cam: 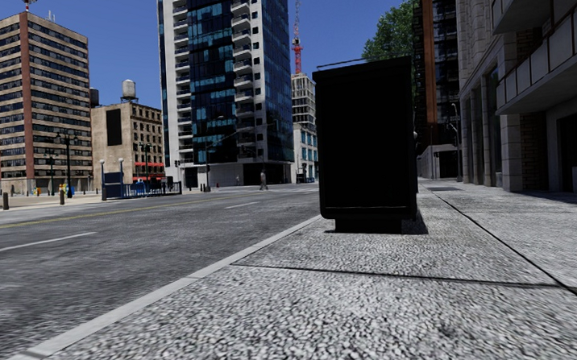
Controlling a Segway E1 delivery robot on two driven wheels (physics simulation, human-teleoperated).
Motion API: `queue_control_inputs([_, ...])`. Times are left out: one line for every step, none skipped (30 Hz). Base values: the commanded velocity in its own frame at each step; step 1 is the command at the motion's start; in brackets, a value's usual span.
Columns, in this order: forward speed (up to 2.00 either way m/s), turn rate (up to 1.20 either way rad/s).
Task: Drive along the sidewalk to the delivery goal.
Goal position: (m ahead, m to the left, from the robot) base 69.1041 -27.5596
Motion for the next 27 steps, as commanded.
queue_control_inputs([0.0, 0.0])
queue_control_inputs([0.0, 0.0])
queue_control_inputs([0.0, 0.0])
queue_control_inputs([0.0, 0.0])
queue_control_inputs([0.0, 0.0])
queue_control_inputs([0.0, 0.0])
queue_control_inputs([0.0, 0.0])
queue_control_inputs([0.0, 0.0])
queue_control_inputs([0.0, 0.0])
queue_control_inputs([0.0, 0.0])
queue_control_inputs([0.0, 0.0])
queue_control_inputs([0.0, 0.0])
queue_control_inputs([0.0, 0.0])
queue_control_inputs([0.0, 0.0])
queue_control_inputs([0.0, 0.0])
queue_control_inputs([0.0, 0.0])
queue_control_inputs([0.0, 0.0])
queue_control_inputs([0.0, 0.0])
queue_control_inputs([0.0, 0.0])
queue_control_inputs([0.0, 0.0])
queue_control_inputs([0.0, 0.0])
queue_control_inputs([0.0, 0.0])
queue_control_inputs([0.0, 0.0])
queue_control_inputs([0.0, 0.0])
queue_control_inputs([0.0, 0.0])
queue_control_inputs([0.0, 0.0])
queue_control_inputs([0.0, 0.0])
